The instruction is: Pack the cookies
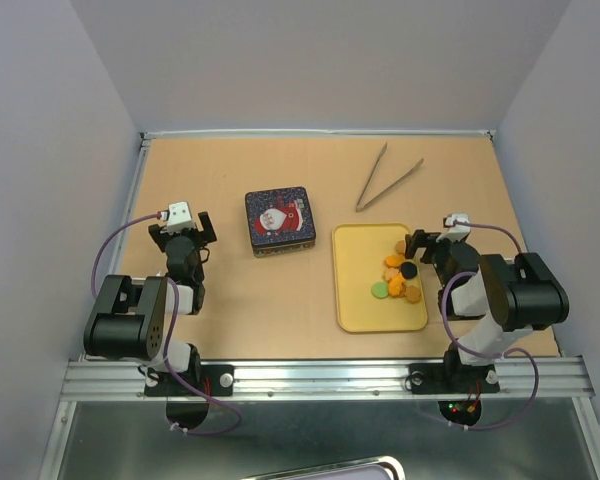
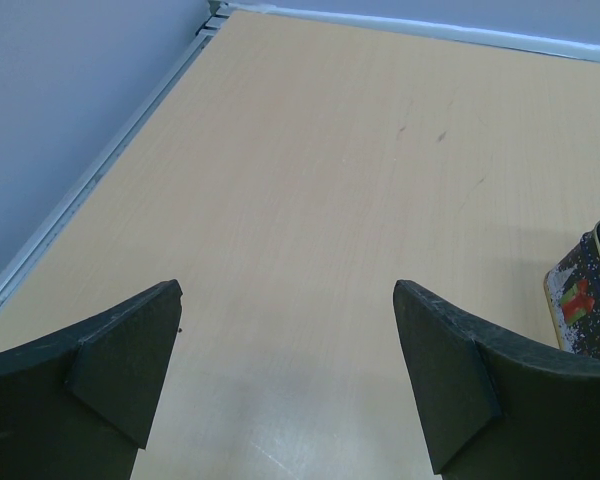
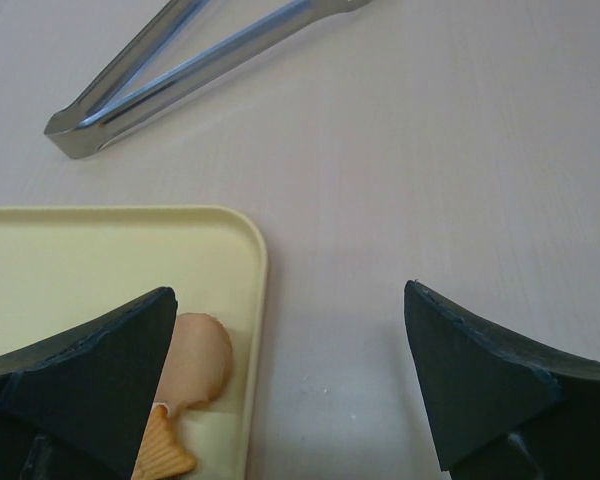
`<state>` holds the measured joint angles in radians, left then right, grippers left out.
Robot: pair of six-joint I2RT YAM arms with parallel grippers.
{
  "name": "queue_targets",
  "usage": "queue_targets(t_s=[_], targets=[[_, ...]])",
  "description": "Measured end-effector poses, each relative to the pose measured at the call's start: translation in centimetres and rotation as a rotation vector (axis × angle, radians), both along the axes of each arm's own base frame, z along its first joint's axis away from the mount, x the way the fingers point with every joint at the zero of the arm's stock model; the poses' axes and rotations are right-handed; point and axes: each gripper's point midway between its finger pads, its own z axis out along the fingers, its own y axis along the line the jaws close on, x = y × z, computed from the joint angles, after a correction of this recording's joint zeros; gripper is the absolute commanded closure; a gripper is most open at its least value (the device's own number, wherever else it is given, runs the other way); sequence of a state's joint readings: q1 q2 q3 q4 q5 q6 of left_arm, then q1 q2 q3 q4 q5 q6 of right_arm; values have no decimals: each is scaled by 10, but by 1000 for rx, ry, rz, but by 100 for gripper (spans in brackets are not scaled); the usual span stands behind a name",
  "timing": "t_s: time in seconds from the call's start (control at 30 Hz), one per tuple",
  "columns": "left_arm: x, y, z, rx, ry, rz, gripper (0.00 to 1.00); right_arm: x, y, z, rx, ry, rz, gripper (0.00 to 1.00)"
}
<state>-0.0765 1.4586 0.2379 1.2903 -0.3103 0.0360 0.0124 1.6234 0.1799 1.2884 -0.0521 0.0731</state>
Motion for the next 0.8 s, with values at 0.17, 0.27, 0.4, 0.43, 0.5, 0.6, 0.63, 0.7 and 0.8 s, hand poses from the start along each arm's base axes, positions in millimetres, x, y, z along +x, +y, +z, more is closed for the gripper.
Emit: queue_targets(t_s=[0.17, 0.27, 0.4, 0.43, 0.5, 0.6, 0.63, 0.7, 0.8], targets=[[0, 0, 0, 0, 0, 0, 1, 0, -4, 0, 11, -1, -29, 0], [0, 0, 0, 0, 0, 0, 1, -7, -22, -5, 23, 13, -141, 0], [0, 0, 0, 0, 0, 0, 1, -8, -28, -6, 30, 17, -179, 0], [0, 0, 0, 0, 0, 0, 1, -8, -28, -6, 29, 18, -177, 0], [0, 0, 0, 0, 0, 0, 1, -8, -26, -6, 28, 17, -165, 0], [0, 0, 0, 0, 0, 0, 1, 0, -21, 0, 26, 2, -133, 0], [0, 0, 0, 0, 0, 0, 1, 6, -18, 6, 23, -15, -114, 0], [0, 0, 0, 0, 0, 0, 1, 10, -16, 11, 22, -29, -101, 0], [0, 0, 0, 0, 0, 0, 1, 12, -13, 12, 19, -30, -84, 0]])
